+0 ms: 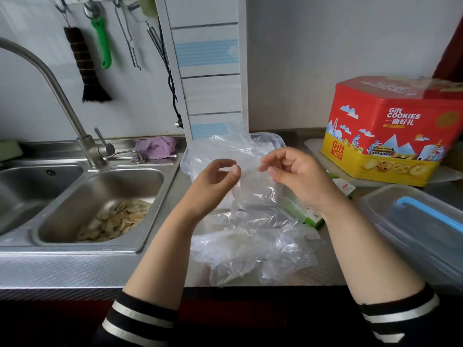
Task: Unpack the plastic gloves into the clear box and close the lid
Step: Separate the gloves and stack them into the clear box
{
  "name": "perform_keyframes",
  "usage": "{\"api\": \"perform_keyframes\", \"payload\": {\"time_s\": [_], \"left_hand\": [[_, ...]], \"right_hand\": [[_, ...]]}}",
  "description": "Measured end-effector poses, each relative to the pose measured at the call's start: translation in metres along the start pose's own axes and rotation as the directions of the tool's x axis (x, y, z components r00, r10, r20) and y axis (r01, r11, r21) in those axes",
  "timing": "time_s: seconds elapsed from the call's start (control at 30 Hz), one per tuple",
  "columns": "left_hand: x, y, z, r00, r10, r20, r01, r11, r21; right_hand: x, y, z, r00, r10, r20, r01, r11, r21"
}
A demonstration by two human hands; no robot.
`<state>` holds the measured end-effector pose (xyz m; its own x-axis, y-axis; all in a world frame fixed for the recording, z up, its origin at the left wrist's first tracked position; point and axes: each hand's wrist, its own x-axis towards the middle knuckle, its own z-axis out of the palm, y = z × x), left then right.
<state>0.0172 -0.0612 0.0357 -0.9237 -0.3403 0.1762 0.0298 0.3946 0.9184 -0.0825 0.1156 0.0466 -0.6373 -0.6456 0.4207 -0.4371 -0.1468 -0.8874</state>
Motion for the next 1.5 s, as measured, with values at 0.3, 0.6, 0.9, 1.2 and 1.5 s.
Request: {"api": "perform_keyframes", "payload": {"time_s": [0.3,0.6,0.9,1.2,1.5], "left_hand": [[0.024,0.025,-0.001,0.961,0.167,-0.219,-0.202,0.968,-0.147],[0.065,0.027,-0.020,0.903,0.133,-0.407,-0.096,0.989,0.111],[0.113,0.001,-0.043,0.934,0.207,-0.292,0.016,0.791,0.612],[0.133,-0.009,-0.042,0.990,0.129,0.056,-0.113,0.490,0.864],[0.123,-0.007,-0.049,0.910,0.397,-0.116,-0.055,0.394,0.917]], "right_hand": [[0.027,-0.011,-0.010,0.994,0.109,0.013,-0.105,0.978,-0.181],[0.071,-0.003,-0.014,0.940,0.272,-0.206,-0.311,0.932,-0.186],[0.124,0.025,-0.011,0.937,0.206,-0.282,-0.349,0.585,-0.732],[0.131,0.042,-0.008,0.947,0.134,-0.291,-0.311,0.171,-0.935],[0.119,0.037,-0.014,0.977,-0.052,-0.209,-0.177,0.363,-0.915]]}}
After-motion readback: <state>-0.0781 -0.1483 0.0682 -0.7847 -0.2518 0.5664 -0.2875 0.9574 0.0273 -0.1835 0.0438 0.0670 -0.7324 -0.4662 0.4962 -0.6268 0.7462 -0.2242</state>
